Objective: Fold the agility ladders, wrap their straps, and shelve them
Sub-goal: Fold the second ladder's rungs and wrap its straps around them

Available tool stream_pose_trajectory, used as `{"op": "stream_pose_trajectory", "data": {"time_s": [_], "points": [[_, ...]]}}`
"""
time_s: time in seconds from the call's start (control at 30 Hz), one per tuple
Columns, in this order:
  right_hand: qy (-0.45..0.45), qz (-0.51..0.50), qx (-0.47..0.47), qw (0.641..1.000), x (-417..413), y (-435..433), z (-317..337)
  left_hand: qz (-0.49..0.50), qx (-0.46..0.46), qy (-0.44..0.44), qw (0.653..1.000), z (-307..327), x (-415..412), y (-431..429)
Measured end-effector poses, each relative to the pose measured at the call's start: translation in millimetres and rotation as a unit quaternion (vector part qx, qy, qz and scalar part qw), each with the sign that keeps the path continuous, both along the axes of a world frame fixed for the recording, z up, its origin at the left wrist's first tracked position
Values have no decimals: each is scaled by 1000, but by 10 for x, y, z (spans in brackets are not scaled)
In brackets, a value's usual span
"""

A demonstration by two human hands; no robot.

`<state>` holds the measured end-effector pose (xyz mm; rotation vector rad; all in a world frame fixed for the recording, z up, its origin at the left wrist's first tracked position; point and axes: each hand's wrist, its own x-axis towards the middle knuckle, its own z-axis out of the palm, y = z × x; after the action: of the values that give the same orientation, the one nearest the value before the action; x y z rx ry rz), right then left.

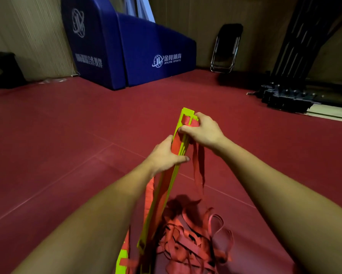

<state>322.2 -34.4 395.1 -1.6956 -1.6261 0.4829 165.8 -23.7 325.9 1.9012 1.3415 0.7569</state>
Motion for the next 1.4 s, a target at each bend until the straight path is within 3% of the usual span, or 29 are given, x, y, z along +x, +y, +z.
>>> {"op": "stream_pose_trajectory", "data": {"time_s": [0.1,0.17,0.27,0.43,0.63,0.7,0.77,0.83,0.9,0.97,1.13,1.2,1.3,1.4], "points": [[31,16,20,999,6,3,18,-40,-143,-165,975,106,-46,-4],[59,51,24,997,38,10,14,-43,-167,-199,965,128,-102,1],[61,84,48,994,44,0,19,-24,-114,-212,970,88,-143,31],[10,45,71,996,-19,-59,16,15,-7,-190,982,46,-127,76],[-168,83,131,973,39,-73,1,100,35,-178,978,19,-123,112],[-186,75,116,973,54,-45,15,102,38,-179,978,7,-131,118],[-139,70,67,986,67,2,41,97,36,-180,978,-5,-135,129],[6,126,-5,992,59,-1,65,89,30,-173,980,-9,-137,144],[151,180,-66,970,46,-40,80,76,28,-162,984,6,-125,144],[190,200,-76,958,76,-60,85,65,22,-159,985,13,-113,144],[-23,197,40,979,173,-23,125,45,-13,-146,988,-31,-122,187],[-5,207,32,978,155,-35,167,41,-28,-142,989,-73,-142,211],[60,231,-60,969,198,-61,244,55,-37,-144,987,-111,-207,226],[-17,211,-72,975,260,-64,251,66,-39,-146,986,-81,-245,204]]}}
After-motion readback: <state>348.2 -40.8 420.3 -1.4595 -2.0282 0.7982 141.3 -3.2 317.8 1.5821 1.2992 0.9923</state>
